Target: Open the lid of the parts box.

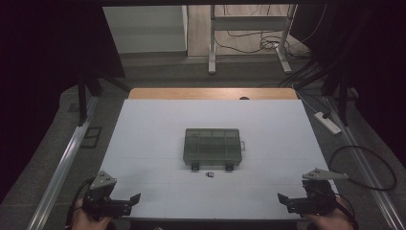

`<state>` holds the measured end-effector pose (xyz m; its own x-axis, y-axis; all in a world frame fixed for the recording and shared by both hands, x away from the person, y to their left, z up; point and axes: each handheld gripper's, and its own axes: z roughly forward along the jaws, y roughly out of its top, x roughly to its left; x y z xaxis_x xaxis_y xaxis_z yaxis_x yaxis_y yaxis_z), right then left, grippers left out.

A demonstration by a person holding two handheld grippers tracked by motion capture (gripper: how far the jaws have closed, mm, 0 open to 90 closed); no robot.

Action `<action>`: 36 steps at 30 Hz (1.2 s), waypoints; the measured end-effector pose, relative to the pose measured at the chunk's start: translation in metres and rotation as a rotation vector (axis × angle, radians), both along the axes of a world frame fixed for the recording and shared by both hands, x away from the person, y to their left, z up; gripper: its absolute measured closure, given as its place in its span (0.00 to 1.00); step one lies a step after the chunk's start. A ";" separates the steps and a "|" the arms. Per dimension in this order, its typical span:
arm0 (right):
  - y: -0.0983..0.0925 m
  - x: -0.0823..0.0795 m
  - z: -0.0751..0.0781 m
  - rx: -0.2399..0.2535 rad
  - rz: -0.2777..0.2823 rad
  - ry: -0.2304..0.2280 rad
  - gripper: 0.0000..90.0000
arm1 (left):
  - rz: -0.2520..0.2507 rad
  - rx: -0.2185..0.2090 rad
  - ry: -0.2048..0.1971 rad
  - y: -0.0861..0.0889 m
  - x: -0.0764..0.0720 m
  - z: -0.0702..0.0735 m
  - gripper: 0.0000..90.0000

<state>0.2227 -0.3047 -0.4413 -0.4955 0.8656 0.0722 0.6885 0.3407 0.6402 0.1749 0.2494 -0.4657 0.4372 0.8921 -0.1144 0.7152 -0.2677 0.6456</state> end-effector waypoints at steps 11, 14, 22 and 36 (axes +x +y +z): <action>0.000 0.004 0.004 0.036 0.045 0.002 0.00 | -0.018 -0.022 0.017 0.001 0.005 0.000 0.01; 0.001 0.005 0.005 0.034 0.063 -0.005 0.00 | -0.019 -0.019 0.004 0.000 0.007 0.000 0.00; 0.005 0.011 0.007 0.037 0.115 -0.027 0.00 | -0.045 -0.033 -0.005 -0.003 0.013 -0.002 0.00; 0.014 0.027 0.021 0.047 0.167 -0.059 0.00 | -0.110 -0.075 -0.050 -0.013 0.037 0.005 0.00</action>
<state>0.2497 -0.2910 -0.4203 -0.6363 0.7675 0.0774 0.5857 0.4154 0.6960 0.2119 0.2361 -0.4610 0.5387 0.8282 -0.1542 0.6505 -0.2927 0.7008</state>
